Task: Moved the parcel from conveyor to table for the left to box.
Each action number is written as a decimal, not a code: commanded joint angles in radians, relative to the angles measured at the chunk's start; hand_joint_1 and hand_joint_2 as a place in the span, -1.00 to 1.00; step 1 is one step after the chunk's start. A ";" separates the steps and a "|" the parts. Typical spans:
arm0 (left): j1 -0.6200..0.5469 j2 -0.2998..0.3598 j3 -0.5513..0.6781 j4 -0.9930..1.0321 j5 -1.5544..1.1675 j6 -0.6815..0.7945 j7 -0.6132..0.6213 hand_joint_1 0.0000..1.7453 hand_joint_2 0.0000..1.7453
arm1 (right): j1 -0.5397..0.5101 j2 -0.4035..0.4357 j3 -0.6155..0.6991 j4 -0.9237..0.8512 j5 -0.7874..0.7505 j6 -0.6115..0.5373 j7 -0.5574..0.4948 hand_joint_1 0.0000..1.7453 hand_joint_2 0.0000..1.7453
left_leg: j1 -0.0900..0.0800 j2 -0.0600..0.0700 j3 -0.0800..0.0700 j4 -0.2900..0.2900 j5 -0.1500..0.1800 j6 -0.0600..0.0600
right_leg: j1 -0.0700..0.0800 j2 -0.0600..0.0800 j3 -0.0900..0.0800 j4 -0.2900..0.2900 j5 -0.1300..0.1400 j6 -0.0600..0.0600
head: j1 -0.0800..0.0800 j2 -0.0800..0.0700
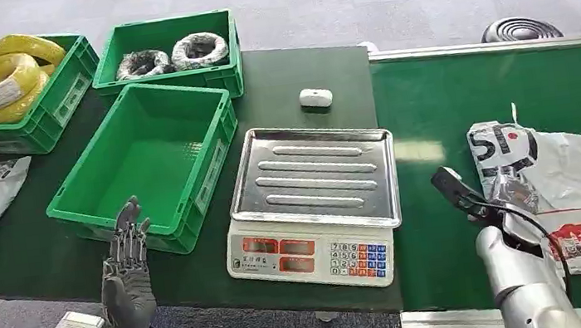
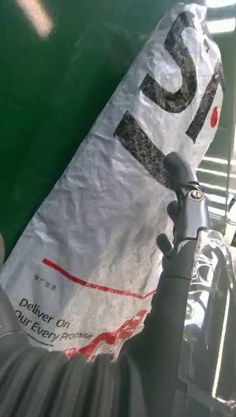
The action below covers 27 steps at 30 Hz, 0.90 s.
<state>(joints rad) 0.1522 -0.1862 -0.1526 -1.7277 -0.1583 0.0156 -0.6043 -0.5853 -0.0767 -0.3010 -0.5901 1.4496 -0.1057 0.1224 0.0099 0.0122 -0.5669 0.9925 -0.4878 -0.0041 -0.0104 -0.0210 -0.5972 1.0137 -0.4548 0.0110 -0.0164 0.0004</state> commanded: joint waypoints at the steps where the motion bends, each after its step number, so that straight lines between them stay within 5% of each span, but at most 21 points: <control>1: 0.002 0.031 0.012 0.025 -0.003 0.003 -0.016 -1.00 -1.00 | -0.140 -0.042 0.125 0.084 0.121 -0.112 -0.110 -1.00 1.00 | -0.001 0.003 0.000 0.000 0.000 0.000 | -0.001 0.004 -0.002 0.001 0.001 0.000 | 0.000 0.000; 9: -0.058 0.047 0.031 0.068 -0.015 -0.002 -0.025 -1.00 -1.00 | -0.342 -0.130 0.498 0.251 0.121 0.054 -0.186 -1.00 1.00 | -0.001 0.001 0.001 -0.001 0.000 0.000 | -0.001 0.003 0.000 0.000 0.001 0.000 | 0.000 0.000; 16: -0.037 0.053 0.030 0.066 -0.017 -0.014 -0.031 -1.00 -1.00 | -0.314 -0.132 0.476 0.301 0.065 0.049 -0.306 -1.00 1.00 | 0.000 -0.002 0.004 -0.003 0.001 0.000 | 0.000 0.001 0.004 -0.003 0.001 -0.001 | 0.000 0.000; 27: -0.047 0.064 0.034 0.080 -0.024 -0.016 -0.027 -1.00 -1.00 | -0.212 -0.117 0.410 0.303 -0.010 0.129 -0.210 -1.00 1.00 | 0.000 -0.001 0.003 -0.002 0.001 0.000 | 0.000 0.002 0.002 -0.002 0.001 -0.001 | 0.000 0.000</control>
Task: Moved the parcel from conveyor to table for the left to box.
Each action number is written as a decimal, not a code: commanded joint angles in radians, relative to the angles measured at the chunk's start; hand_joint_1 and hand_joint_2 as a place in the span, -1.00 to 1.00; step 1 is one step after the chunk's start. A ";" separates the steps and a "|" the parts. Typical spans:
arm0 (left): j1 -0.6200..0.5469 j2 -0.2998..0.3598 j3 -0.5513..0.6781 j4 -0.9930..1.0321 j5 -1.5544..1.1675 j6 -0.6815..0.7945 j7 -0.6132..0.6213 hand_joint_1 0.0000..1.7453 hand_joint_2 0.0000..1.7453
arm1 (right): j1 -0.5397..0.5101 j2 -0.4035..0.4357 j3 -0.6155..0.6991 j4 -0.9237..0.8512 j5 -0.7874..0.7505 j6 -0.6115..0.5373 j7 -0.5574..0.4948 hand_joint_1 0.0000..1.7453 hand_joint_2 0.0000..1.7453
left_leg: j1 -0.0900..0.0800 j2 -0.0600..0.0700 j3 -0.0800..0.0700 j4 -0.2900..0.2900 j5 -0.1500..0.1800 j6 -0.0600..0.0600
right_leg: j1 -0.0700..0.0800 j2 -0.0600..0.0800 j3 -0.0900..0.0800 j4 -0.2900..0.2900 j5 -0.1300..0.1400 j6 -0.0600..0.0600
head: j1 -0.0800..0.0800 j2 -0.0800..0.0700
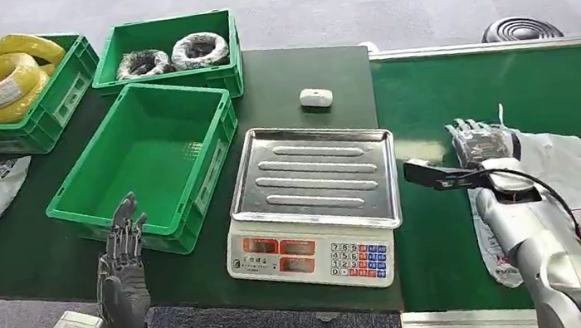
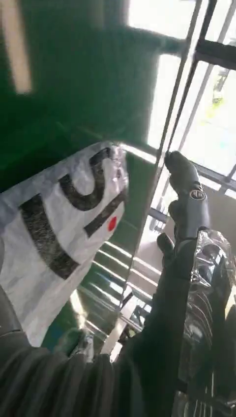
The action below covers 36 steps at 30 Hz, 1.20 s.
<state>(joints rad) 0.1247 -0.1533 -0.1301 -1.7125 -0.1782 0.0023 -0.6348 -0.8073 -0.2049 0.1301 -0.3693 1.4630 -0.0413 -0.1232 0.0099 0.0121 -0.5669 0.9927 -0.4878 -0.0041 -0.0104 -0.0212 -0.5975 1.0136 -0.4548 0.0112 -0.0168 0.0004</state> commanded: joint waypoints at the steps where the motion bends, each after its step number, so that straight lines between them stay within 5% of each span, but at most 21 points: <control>1: -0.023 0.033 0.006 0.069 -0.007 -0.003 0.006 -1.00 -1.00 | 0.012 0.013 -0.026 0.079 -0.034 0.102 0.055 -1.00 1.00 | 0.000 0.000 0.002 -0.002 0.000 0.000 | 0.000 0.002 0.002 -0.001 0.000 -0.001 | 0.000 0.000; 21: -0.025 0.014 0.014 0.086 -0.016 0.007 0.012 -1.00 -1.00 | 0.035 0.026 -0.098 0.059 -0.113 0.145 0.153 -1.00 1.00 | 0.000 -0.001 0.003 -0.002 0.000 0.000 | 0.000 0.002 0.002 -0.001 0.000 -0.001 | 0.000 0.000; 28: -0.011 0.008 0.019 0.082 -0.025 0.020 0.008 -1.00 -1.00 | 0.006 0.037 -0.054 0.051 -0.047 0.109 0.355 -1.00 1.00 | -0.001 0.001 0.002 -0.001 0.000 0.000 | -0.001 0.003 0.001 -0.001 0.000 0.000 | 0.000 0.000; 35: -0.010 0.010 0.028 0.070 -0.010 0.025 -0.004 -1.00 -1.00 | 0.012 0.032 -0.086 0.034 -0.044 0.029 0.393 -1.00 1.00 | -0.001 0.001 0.002 -0.002 0.000 0.000 | -0.001 0.004 0.001 -0.001 0.001 -0.001 | 0.000 0.000; 36: -0.011 0.013 0.029 0.070 -0.006 0.025 -0.004 -1.00 -1.00 | 0.014 0.033 -0.097 0.030 -0.049 0.016 0.392 0.62 1.00 | -0.001 0.001 0.002 -0.001 0.000 0.000 | -0.001 0.003 0.001 0.000 0.000 -0.001 | 0.000 0.000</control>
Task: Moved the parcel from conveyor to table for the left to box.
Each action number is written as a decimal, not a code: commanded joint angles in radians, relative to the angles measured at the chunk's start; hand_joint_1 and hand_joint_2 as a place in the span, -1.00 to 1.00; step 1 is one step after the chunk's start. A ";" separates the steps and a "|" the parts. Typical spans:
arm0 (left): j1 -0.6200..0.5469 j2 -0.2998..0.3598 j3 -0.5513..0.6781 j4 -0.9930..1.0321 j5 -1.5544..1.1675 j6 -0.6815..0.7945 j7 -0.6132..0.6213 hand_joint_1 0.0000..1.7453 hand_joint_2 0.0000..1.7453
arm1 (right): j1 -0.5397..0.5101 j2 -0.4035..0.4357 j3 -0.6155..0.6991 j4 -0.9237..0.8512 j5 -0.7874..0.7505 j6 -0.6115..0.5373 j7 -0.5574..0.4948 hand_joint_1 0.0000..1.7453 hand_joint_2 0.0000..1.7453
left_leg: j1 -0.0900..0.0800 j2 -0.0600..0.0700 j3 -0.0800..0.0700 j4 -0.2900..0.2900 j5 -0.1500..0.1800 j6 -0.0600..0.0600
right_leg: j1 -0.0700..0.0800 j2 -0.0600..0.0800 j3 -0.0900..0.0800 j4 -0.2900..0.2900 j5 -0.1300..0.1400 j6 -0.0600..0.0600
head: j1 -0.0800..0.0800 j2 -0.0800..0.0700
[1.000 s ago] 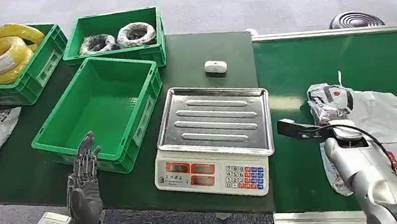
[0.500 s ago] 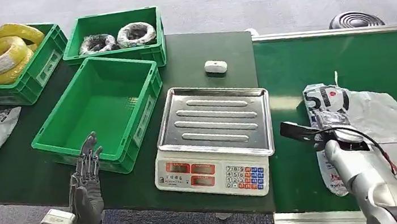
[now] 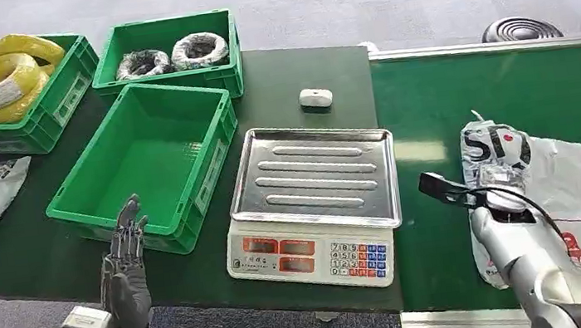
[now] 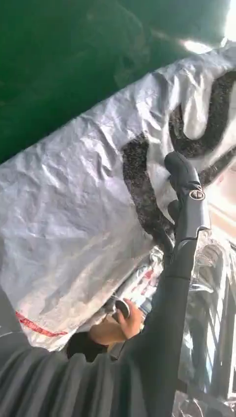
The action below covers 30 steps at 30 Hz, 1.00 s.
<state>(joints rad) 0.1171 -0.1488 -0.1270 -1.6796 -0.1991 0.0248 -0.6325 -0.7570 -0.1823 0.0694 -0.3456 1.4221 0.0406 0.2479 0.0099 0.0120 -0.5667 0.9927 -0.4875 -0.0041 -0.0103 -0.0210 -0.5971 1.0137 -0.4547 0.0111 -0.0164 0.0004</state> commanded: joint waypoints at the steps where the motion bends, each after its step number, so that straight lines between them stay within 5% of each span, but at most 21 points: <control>1: -0.005 0.009 0.028 0.038 0.018 0.002 -0.008 -1.00 -1.00 | -0.034 0.008 -0.036 0.008 -0.007 -0.064 0.016 0.84 1.00 | -0.001 0.001 0.001 -0.001 0.000 0.000 | -0.001 0.002 0.000 0.000 0.000 0.000 | 0.000 0.000; 2: -0.006 0.010 0.029 0.039 0.019 0.002 -0.008 -1.00 -1.00 | -0.032 0.007 -0.036 0.008 -0.006 -0.064 0.014 1.00 1.00 | -0.001 0.001 0.002 -0.001 0.000 0.000 | -0.001 0.003 0.001 -0.001 0.000 -0.001 | 0.000 0.000; 26: -0.007 -0.001 0.042 0.011 0.028 0.013 -0.011 -1.00 -1.00 | -0.037 0.039 -0.058 -0.028 0.033 -0.114 0.002 1.00 1.00 | 0.000 0.002 0.001 0.000 0.000 0.000 | 0.000 0.003 0.000 0.000 0.000 0.000 | 0.000 0.000; 27: -0.009 -0.001 0.042 0.012 0.028 0.013 -0.011 -1.00 -1.00 | -0.036 0.037 -0.059 -0.027 0.035 -0.113 0.005 0.38 1.00 | 0.000 0.002 0.002 -0.001 0.000 0.000 | 0.000 0.004 0.000 0.000 0.000 -0.001 | 0.000 0.000; 28: -0.010 -0.001 0.042 0.014 0.027 0.013 -0.011 -1.00 -1.00 | -0.036 0.034 -0.047 -0.031 0.050 -0.124 0.013 -1.00 1.00 | 0.000 0.001 0.001 -0.001 0.000 0.000 | 0.000 0.003 0.000 0.000 0.000 -0.001 | 0.000 0.000; 30: -0.013 -0.001 0.040 0.016 0.027 0.013 -0.011 -1.00 -1.00 | -0.041 0.029 -0.058 -0.024 0.050 -0.127 0.002 -1.00 1.00 | 0.000 0.001 0.002 -0.001 0.000 0.000 | 0.000 0.003 0.001 -0.001 0.000 -0.001 | 0.000 0.000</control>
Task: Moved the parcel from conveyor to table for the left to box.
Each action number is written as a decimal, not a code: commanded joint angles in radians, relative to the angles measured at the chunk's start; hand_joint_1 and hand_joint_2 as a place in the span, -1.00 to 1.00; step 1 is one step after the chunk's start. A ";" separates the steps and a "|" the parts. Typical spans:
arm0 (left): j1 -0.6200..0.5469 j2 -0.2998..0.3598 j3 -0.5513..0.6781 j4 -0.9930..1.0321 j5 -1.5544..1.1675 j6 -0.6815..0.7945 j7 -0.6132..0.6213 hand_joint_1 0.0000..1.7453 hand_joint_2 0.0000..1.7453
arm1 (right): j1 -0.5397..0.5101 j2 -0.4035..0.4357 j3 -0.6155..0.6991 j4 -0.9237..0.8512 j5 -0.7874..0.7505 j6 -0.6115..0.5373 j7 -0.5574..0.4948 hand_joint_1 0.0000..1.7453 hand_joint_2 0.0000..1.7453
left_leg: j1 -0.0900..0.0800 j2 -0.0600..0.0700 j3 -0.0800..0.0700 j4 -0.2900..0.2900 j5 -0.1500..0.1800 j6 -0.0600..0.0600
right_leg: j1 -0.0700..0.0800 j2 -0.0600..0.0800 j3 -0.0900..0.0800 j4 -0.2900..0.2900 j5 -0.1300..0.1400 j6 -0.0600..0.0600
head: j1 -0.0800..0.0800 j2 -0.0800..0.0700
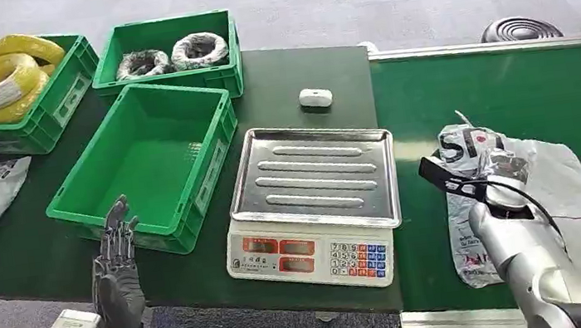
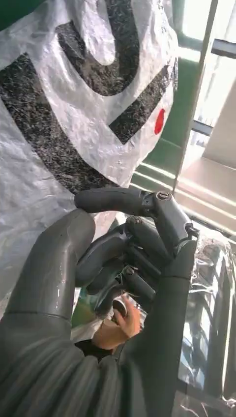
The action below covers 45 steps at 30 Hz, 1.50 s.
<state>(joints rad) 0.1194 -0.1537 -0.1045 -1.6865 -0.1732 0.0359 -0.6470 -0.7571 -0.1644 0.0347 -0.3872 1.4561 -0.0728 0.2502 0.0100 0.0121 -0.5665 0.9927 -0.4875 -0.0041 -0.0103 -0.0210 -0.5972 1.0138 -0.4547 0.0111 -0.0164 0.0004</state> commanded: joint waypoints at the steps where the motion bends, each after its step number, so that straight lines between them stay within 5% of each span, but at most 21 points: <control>1: -0.021 0.009 0.014 0.029 -0.002 -0.001 0.005 -1.00 -1.00 | -0.050 0.003 -0.032 0.037 0.017 0.020 0.001 -1.00 1.00 | -0.001 0.001 0.001 -0.001 0.000 0.000 | -0.001 0.002 0.000 0.000 0.000 0.000 | 0.000 0.000; 6: -0.027 0.009 0.015 0.035 -0.002 0.000 0.005 -1.00 -1.00 | -0.052 -0.011 -0.037 0.043 0.018 0.032 -0.001 -1.00 1.00 | -0.001 -0.001 0.001 -0.001 0.000 0.000 | -0.001 0.001 0.000 0.000 0.000 0.000 | 0.000 0.000; 8: -0.044 0.010 0.009 0.057 -0.007 -0.009 0.009 -1.00 -1.00 | -0.062 -0.042 -0.045 0.074 0.043 0.160 0.093 -1.00 1.00 | -0.001 0.000 0.001 -0.001 0.000 0.000 | -0.001 0.002 0.000 0.000 0.000 0.000 | 0.000 0.000; 14: 0.006 0.004 0.022 0.003 -0.006 0.003 0.005 -1.00 -1.00 | -0.102 -0.022 -0.077 0.029 0.088 -0.062 0.125 -1.00 1.00 | -0.001 0.002 0.001 0.000 0.000 0.001 | -0.001 0.004 -0.001 0.000 0.000 0.000 | 0.000 0.000; 27: -0.024 -0.018 0.019 0.019 -0.019 0.007 0.017 -1.00 -1.00 | 0.076 0.092 -0.225 -0.023 -0.031 -0.001 0.077 -1.00 1.00 | 0.000 0.000 0.003 -0.002 0.000 0.000 | 0.001 0.002 0.002 -0.002 0.000 -0.001 | 0.000 0.000; 45: -0.025 -0.018 0.027 0.018 -0.019 0.006 0.021 -1.00 -1.00 | 0.078 0.092 -0.231 -0.039 -0.028 0.005 0.075 -1.00 1.00 | 0.000 0.000 0.002 -0.001 0.000 0.000 | 0.000 0.002 0.001 -0.001 0.000 0.000 | 0.000 0.000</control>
<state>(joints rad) 0.1051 -0.1793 -0.0915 -1.6968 -0.1915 0.0446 -0.6313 -0.6657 -0.0870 -0.1617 -0.4364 1.4305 -0.0755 0.3307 0.0101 0.0126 -0.5661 0.9926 -0.4875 -0.0041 -0.0101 -0.0203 -0.5971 1.0138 -0.4547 0.0110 -0.0164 0.0004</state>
